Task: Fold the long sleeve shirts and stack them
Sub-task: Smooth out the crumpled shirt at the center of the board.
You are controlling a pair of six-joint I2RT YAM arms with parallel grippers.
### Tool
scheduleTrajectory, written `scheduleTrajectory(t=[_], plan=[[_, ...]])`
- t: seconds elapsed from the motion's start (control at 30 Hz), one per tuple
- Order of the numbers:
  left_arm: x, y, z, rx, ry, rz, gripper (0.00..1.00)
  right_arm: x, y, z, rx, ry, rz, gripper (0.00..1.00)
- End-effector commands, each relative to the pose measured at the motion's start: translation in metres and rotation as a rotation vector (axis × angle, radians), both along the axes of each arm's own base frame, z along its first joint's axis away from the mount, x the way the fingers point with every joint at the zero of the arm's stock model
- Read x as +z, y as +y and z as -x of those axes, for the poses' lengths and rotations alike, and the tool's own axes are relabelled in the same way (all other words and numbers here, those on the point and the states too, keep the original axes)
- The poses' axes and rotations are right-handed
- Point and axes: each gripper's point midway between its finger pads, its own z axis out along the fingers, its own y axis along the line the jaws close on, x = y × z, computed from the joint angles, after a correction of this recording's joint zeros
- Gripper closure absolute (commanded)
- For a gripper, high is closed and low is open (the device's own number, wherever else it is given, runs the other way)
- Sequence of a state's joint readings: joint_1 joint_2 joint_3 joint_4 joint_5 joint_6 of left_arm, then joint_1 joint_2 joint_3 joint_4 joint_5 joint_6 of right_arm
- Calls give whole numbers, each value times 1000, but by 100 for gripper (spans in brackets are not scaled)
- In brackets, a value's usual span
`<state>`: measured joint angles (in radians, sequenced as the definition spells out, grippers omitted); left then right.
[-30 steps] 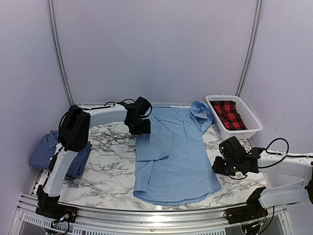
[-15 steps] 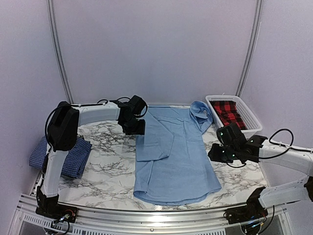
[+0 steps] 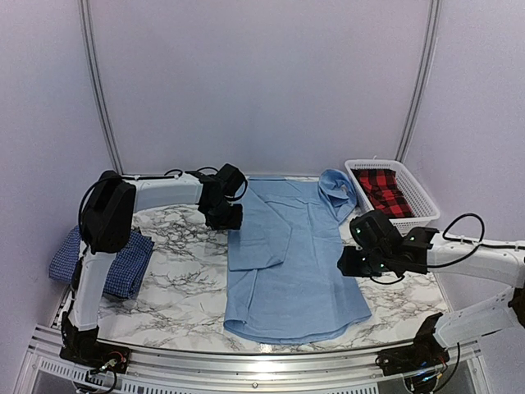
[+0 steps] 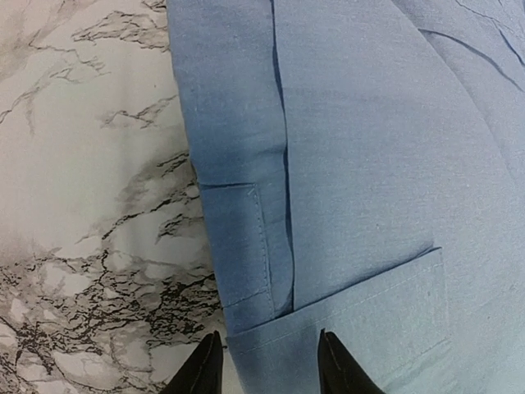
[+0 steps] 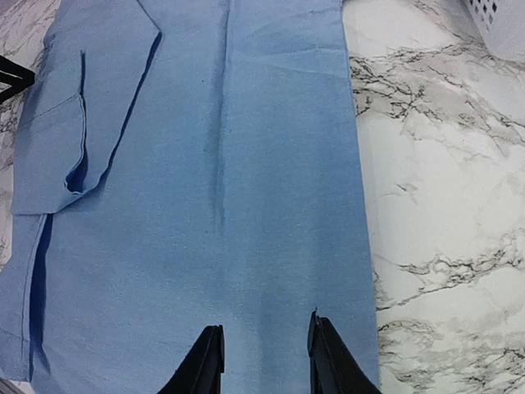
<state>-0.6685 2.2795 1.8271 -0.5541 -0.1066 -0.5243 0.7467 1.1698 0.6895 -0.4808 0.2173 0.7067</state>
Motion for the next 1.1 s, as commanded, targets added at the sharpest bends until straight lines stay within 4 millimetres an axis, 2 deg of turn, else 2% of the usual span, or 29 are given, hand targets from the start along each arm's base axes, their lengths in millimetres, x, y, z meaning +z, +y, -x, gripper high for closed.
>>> scheduleTrajectory(t=[0.0,0.27,0.4,0.73,0.9,1.07], plan=[[-21,9,6,25,37,-40,59,12,9,-5,-6,-29,-23,68],[-28,8,7,43,53,-33,60,10,11,-3,1,-26,-26,68],[-23,7,7,47,50,-20,68,10,13,-3,9,-24,-29,69],[2,7,9,42,17,9,100,11,28,2,39,-25,-38,69],[34,10,8,45,-40,39,100,13,55,9,88,-20,-40,69],[76,21,6,74,-125,56,100,14,108,27,177,-6,-79,69]])
